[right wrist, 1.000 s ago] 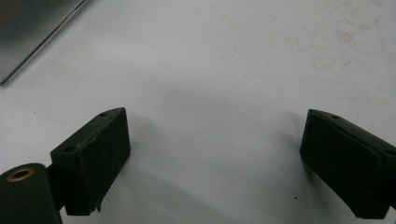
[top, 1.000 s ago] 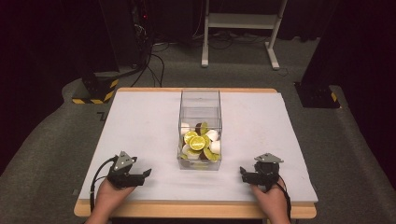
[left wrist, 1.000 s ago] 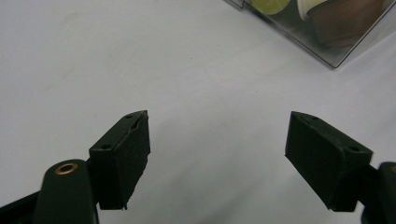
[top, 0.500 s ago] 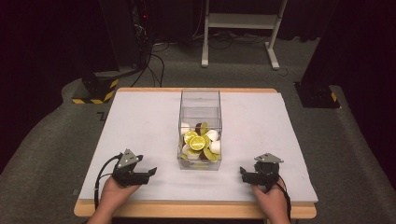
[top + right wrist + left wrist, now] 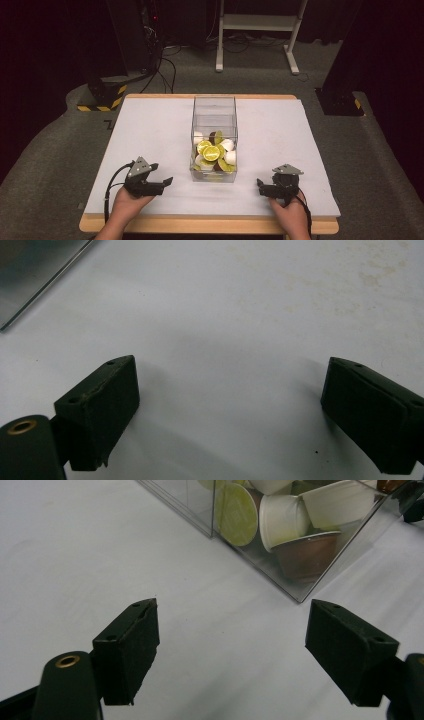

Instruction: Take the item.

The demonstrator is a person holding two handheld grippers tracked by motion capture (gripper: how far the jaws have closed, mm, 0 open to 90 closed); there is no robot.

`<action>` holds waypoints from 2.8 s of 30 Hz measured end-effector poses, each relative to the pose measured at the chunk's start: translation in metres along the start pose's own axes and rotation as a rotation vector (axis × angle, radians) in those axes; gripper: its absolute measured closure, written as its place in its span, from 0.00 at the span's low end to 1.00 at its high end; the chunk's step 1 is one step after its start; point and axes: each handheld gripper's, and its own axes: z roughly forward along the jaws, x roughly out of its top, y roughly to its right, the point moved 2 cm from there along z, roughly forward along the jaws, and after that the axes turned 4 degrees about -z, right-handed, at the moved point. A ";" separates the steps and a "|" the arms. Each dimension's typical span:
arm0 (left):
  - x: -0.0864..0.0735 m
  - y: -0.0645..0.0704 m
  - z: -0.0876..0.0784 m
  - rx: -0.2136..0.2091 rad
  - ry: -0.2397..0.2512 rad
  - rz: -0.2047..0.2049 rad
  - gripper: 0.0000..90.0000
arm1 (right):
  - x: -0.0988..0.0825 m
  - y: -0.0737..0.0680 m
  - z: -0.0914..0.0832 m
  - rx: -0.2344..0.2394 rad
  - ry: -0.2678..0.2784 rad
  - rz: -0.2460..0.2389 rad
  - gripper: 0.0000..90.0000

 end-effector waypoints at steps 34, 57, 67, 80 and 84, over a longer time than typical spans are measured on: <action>0.017 0.017 0.005 -0.057 0.025 0.004 0.24 | 0.000 0.000 0.000 0.001 0.000 0.001 0.09; 0.040 0.049 0.014 -0.146 0.062 0.037 0.23 | 0.000 0.000 0.000 0.001 0.000 0.001 0.09; 0.047 0.066 0.029 -0.172 0.057 0.055 0.23 | 0.000 0.000 0.000 0.001 0.000 0.002 0.09; 0.053 0.073 0.043 -0.200 0.044 0.049 0.23 | 0.000 0.000 0.000 0.001 0.000 0.000 0.09; 0.053 0.076 0.048 -0.204 0.040 0.041 0.23 | 0.000 0.000 0.000 0.001 0.000 0.001 0.09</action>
